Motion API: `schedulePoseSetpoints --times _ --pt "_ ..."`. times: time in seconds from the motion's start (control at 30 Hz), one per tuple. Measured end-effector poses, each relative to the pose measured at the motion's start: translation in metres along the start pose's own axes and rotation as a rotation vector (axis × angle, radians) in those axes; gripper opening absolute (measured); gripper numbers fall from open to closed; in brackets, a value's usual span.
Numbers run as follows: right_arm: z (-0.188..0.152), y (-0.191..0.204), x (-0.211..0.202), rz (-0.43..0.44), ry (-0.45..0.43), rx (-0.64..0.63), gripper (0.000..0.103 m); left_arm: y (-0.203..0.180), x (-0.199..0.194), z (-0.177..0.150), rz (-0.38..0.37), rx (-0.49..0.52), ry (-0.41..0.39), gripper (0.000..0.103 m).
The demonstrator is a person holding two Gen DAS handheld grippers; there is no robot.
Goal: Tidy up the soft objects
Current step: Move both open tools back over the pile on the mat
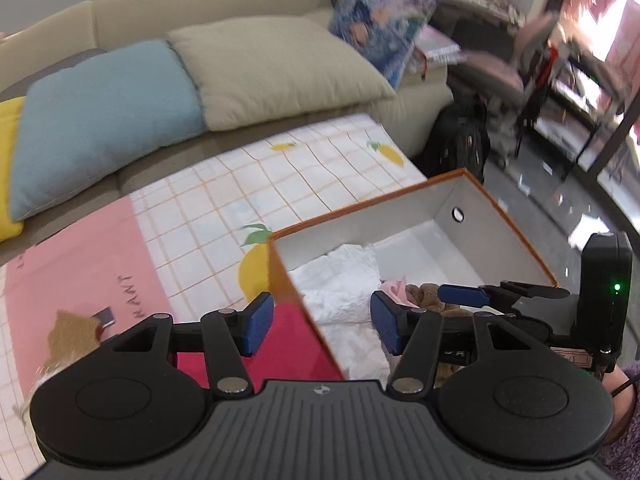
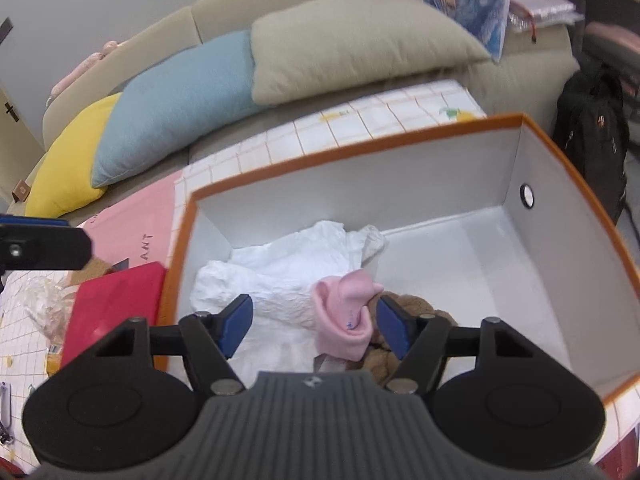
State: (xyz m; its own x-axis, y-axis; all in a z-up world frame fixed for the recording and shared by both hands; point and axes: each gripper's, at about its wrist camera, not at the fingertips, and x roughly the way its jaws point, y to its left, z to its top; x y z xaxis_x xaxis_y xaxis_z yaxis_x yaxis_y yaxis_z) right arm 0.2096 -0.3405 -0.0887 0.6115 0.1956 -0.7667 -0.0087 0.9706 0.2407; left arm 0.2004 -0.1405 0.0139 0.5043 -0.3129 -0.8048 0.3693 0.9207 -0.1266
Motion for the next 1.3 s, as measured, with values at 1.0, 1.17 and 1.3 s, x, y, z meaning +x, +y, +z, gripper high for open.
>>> schedulePoseSetpoints --times 1.0,1.17,1.3 --pt "-0.076 0.230 -0.050 0.213 -0.085 -0.450 0.067 0.154 -0.114 -0.188 0.315 -0.348 -0.158 0.066" --pt "-0.071 0.258 -0.028 0.220 -0.065 -0.541 0.067 0.167 -0.103 -0.186 0.295 -0.351 -0.142 0.066" --pt "-0.058 0.274 -0.006 0.209 -0.054 -0.576 0.067 0.181 -0.085 -0.186 0.263 -0.340 -0.114 0.067"
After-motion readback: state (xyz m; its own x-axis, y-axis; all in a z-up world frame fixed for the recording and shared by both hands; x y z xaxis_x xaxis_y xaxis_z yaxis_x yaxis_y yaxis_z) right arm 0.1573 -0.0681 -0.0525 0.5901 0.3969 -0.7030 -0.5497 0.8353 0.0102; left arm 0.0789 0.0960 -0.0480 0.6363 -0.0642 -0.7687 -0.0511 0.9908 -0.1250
